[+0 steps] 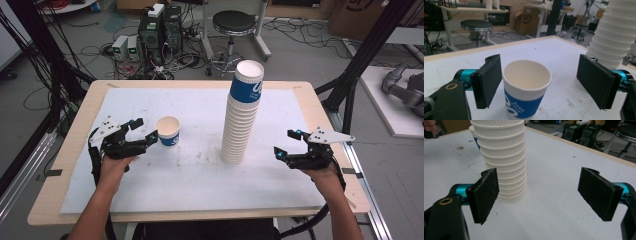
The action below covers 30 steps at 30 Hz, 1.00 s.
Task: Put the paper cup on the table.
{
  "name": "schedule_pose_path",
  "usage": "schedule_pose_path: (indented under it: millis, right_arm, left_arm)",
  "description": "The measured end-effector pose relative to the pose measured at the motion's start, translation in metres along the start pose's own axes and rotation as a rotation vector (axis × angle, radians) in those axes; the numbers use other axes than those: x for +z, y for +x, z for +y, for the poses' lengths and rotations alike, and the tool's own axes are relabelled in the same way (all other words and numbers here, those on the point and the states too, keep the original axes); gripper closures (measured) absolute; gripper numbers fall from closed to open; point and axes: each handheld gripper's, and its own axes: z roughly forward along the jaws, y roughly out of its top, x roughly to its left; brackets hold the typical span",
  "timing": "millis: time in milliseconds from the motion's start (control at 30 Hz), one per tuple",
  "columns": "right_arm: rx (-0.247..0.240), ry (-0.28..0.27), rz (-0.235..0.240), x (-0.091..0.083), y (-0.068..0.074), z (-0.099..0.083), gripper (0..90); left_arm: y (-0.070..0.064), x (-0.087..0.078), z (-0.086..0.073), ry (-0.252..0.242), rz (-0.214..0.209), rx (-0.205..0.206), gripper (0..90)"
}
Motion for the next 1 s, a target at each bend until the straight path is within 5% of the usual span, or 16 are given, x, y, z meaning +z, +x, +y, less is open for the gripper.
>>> schedule_pose_path:
  millis: [233, 1000]
  right_arm:
    - [-0.005, 0.011, -0.052, -0.005, 0.000, -0.003, 17.5]
    - [0.008, 0.020, -0.094, -0.009, 0.000, -0.007, 17.5]
  left_arm:
    - [0.003, -0.007, 0.002, -0.026, -0.004, -0.002, 19.8]
    - [0.002, -0.011, 0.001, -0.008, 0.007, 0.017, 19.8]
